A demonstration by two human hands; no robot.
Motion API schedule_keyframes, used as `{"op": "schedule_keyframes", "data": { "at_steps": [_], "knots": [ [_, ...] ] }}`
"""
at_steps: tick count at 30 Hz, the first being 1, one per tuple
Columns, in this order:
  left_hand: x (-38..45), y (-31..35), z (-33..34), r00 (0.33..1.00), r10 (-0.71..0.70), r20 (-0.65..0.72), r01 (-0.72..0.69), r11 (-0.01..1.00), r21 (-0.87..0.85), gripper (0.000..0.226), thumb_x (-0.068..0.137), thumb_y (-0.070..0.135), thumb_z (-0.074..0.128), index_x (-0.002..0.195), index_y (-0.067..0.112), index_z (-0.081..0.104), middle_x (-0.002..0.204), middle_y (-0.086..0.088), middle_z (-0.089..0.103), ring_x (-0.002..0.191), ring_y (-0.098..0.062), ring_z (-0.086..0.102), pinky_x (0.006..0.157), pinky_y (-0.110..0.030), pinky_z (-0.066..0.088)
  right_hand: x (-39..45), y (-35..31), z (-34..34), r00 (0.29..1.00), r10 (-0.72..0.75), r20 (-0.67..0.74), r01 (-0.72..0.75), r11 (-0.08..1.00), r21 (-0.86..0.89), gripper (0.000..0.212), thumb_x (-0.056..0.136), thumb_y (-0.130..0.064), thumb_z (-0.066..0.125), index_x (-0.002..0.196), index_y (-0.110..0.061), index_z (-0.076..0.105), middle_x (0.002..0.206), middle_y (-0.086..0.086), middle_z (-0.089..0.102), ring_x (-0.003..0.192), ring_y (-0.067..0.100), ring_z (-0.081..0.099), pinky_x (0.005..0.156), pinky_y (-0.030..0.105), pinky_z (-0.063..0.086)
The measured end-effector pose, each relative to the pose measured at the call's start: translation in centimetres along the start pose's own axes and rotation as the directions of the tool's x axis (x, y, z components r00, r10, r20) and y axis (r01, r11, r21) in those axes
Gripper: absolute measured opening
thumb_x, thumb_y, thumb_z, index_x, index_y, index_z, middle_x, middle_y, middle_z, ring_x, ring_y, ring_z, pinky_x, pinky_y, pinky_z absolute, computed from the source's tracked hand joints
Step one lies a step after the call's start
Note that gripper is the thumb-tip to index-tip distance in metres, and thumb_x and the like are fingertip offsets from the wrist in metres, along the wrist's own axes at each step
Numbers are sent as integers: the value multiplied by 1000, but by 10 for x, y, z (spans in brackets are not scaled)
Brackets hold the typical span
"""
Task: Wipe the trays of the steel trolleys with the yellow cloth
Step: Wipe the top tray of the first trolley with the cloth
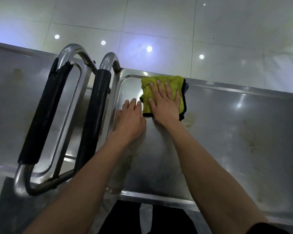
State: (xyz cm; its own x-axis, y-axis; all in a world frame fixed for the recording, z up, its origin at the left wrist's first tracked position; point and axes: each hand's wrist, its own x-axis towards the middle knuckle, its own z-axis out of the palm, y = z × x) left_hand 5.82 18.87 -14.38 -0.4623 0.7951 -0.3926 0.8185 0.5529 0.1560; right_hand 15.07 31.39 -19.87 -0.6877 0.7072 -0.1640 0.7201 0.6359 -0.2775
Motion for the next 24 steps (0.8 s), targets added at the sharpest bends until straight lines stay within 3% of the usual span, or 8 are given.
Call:
{"op": "schedule_keyframes", "data": {
  "at_steps": [6, 13, 18, 24],
  "knots": [
    [6, 18, -5, 996, -47, 71, 46, 999, 17, 57, 95, 52, 51, 141, 21, 38, 154, -10, 28, 144, -35, 25, 108, -57, 36, -10, 60, -17, 994, 107, 23, -108, 993, 41, 59, 102, -52, 25, 157, -43, 9, 167, -13, 3, 154, 16, -7, 118, 59, -11],
    [17, 48, -7, 986, -141, 88, 140, 990, 16, 66, 96, 57, 47, 146, 14, 36, 158, -14, 21, 147, -37, 21, 110, -58, 38, -28, 155, -40, 972, 234, -13, -233, 971, 54, 58, 102, -52, 28, 157, -44, 10, 167, -13, 3, 154, 16, -5, 119, 62, -7],
    [22, 46, -6, 990, -124, 70, 122, 992, 33, 52, 94, 48, 52, 135, 17, 45, 151, -12, 29, 139, -36, 30, 100, -59, 45, -34, 194, -49, 954, 298, -31, -296, 953, 70, 59, 102, -54, 27, 156, -46, 6, 167, -13, 2, 154, 16, -4, 118, 60, -7],
    [24, 18, -4, 991, -108, 74, 106, 994, 27, 53, 95, 39, 53, 146, 37, 39, 158, 2, 26, 143, -41, 23, 106, -75, 28, -36, 211, -53, 938, 345, -40, -342, 937, 70, 58, 103, -53, 26, 157, -45, 7, 168, -11, 2, 154, 18, -4, 117, 61, -8]
  ]
}}
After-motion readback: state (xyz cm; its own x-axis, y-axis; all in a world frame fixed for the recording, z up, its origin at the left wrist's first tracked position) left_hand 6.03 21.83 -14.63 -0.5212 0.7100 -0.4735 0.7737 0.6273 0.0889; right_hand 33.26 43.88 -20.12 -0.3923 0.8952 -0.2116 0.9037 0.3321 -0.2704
